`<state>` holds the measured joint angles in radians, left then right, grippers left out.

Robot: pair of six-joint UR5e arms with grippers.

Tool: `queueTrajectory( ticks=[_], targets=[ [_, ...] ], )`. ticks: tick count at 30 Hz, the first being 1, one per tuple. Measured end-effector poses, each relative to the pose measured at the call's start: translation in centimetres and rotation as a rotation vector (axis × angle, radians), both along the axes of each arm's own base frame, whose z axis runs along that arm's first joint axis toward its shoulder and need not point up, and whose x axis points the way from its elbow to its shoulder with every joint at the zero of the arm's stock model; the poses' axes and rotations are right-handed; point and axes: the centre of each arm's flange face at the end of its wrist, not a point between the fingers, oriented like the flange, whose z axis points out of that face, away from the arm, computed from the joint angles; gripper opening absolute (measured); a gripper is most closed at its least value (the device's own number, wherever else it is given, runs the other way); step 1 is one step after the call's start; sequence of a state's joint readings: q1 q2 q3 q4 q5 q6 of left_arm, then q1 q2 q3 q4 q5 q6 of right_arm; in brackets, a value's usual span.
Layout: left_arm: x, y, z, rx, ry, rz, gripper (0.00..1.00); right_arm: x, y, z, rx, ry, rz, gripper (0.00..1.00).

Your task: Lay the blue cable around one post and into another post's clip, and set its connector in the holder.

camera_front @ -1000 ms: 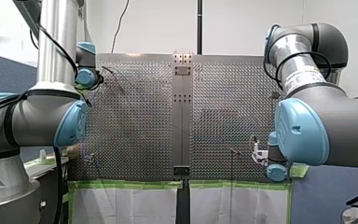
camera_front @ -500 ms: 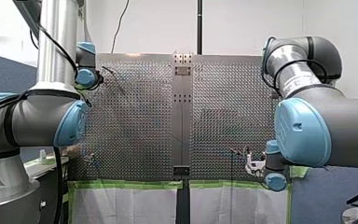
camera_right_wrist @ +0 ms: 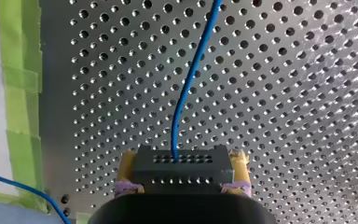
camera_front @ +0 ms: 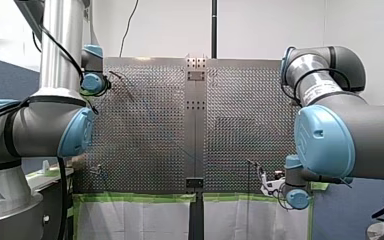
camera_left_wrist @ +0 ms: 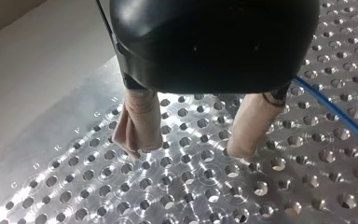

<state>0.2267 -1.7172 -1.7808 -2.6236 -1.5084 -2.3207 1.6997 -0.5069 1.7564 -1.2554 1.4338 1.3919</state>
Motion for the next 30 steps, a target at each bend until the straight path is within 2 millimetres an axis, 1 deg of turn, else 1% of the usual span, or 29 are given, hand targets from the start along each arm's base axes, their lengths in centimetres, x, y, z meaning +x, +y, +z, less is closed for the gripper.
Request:
queueTrajectory(
  ticks=[7, 16, 22, 30],
  targets=[
    [0.0, 0.0, 0.0, 0.000, 0.001, 0.000, 1.00, -0.8, -0.3, 0.2, 0.004, 0.050, 0.039, 0.00],
    [0.0, 0.0, -0.1, -0.002, 0.004, 0.002, 1.00, -1.9, -0.8, 1.7, 0.021, 0.108, 0.083, 0.00],
    [0.0, 0.0, -0.1, -0.002, 0.007, 0.005, 1.00, -3.0, -0.1, 2.6, 0.058, 0.111, 0.110, 0.00],
    [-0.1, -0.1, -0.1, -0.004, 0.011, 0.008, 1.00, -4.2, 0.9, 4.8, 0.048, 0.094, 0.140, 0.00]
  ],
)
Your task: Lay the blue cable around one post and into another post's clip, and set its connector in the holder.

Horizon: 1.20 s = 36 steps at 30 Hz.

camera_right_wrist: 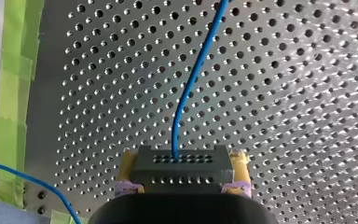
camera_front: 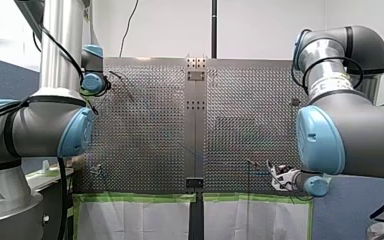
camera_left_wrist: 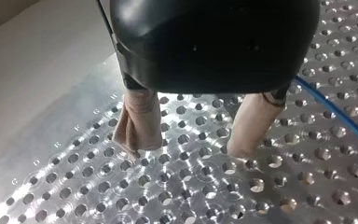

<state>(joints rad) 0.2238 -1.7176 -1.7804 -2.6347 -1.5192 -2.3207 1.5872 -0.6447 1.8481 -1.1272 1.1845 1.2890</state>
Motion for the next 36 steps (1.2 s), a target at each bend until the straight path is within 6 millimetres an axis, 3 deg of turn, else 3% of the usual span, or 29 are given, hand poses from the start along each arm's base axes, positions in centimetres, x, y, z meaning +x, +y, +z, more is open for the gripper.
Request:
queueTrajectory(
  ticks=[11, 25, 36],
  targets=[
    [-0.5, -0.4, -0.6, -0.021, 0.049, 0.000, 1.00, 0.5, -0.4, 4.2, -0.041, -0.044, 0.092, 0.00],
    [-0.5, -1.7, -0.6, -0.121, 0.039, -0.086, 1.00, 2.1, 0.0, 4.8, -0.057, -0.099, 0.227, 0.00],
    [-1.1, -1.5, -0.4, -0.233, 0.049, -0.082, 1.00, 3.3, 0.6, 4.8, -0.052, -0.096, 0.304, 0.00]
  ],
)
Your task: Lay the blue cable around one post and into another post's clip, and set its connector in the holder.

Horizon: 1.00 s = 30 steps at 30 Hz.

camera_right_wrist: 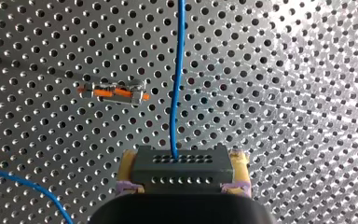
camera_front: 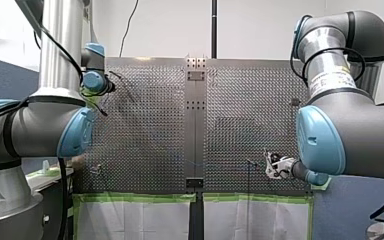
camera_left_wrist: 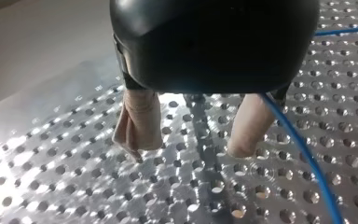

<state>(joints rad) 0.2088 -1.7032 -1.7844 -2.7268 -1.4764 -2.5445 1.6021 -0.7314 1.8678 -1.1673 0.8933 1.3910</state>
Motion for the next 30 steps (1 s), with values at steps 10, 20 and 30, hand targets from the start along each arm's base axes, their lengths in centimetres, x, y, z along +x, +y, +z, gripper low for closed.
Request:
queueTrajectory(
  ticks=[10, 20, 30],
  targets=[
    [-1.4, 0.1, 0.3, -0.072, -0.011, 0.014, 1.00, 0.3, 0.1, 0.0, -0.002, 0.001, 0.005, 0.00],
    [-1.6, -0.6, 0.5, -0.062, -0.010, -0.015, 1.00, 0.5, 0.2, 0.0, -0.003, 0.000, 0.007, 0.00],
    [-2.3, -0.9, 0.5, -0.063, 0.010, -0.017, 1.00, 0.6, 0.2, 0.0, -0.005, 0.000, 0.006, 0.00]
  ],
)
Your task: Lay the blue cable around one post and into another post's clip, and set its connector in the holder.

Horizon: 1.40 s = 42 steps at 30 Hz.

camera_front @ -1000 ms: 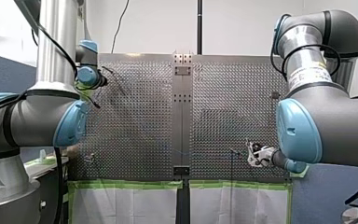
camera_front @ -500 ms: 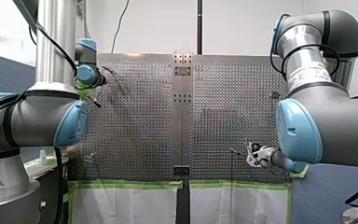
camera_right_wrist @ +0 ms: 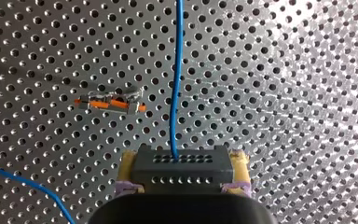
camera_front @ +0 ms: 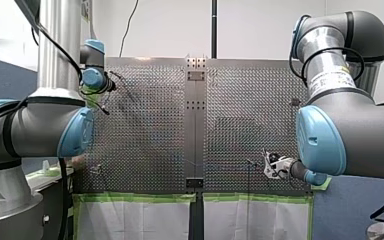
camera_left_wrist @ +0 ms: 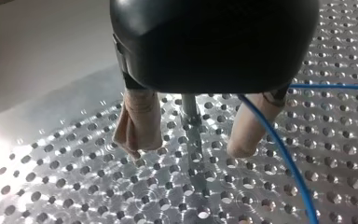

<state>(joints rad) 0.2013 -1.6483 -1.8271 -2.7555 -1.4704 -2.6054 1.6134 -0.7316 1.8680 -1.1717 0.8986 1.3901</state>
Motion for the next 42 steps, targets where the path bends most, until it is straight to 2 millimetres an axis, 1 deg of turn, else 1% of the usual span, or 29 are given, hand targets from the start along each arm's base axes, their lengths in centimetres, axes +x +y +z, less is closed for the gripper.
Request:
queueTrajectory(
  ticks=[4, 14, 22, 31, 34, 39, 42],
  targets=[
    [-0.8, 0.0, 0.2, 0.002, -0.008, 0.017, 1.00, 0.2, 0.0, 0.0, -0.002, 0.000, 0.003, 0.00],
    [-1.5, -0.5, 0.4, 0.000, -0.012, 0.015, 1.00, 0.5, 0.2, 0.0, -0.002, 0.003, 0.003, 0.00],
    [-2.7, -0.9, 0.9, -0.012, -0.027, 0.013, 1.00, 0.5, 0.2, 0.0, -0.003, 0.004, 0.003, 0.00],
    [-3.2, -1.1, 0.2, -0.004, -0.012, 0.013, 1.00, 0.6, 0.2, 0.0, -0.006, 0.003, 0.001, 0.00],
    [-3.9, -1.2, 0.0, 0.003, -0.008, 0.013, 1.00, 0.6, 0.2, 0.0, -0.007, 0.003, 0.001, 0.00],
    [-5.4, -1.4, 0.9, 0.019, -0.030, 0.023, 1.00, 0.6, 0.2, 0.0, -0.009, 0.003, 0.002, 0.00],
    [-5.9, -1.5, 1.4, 0.026, -0.037, 0.029, 1.00, 0.7, 0.2, 0.0, -0.009, 0.003, 0.002, 0.00]
  ],
)
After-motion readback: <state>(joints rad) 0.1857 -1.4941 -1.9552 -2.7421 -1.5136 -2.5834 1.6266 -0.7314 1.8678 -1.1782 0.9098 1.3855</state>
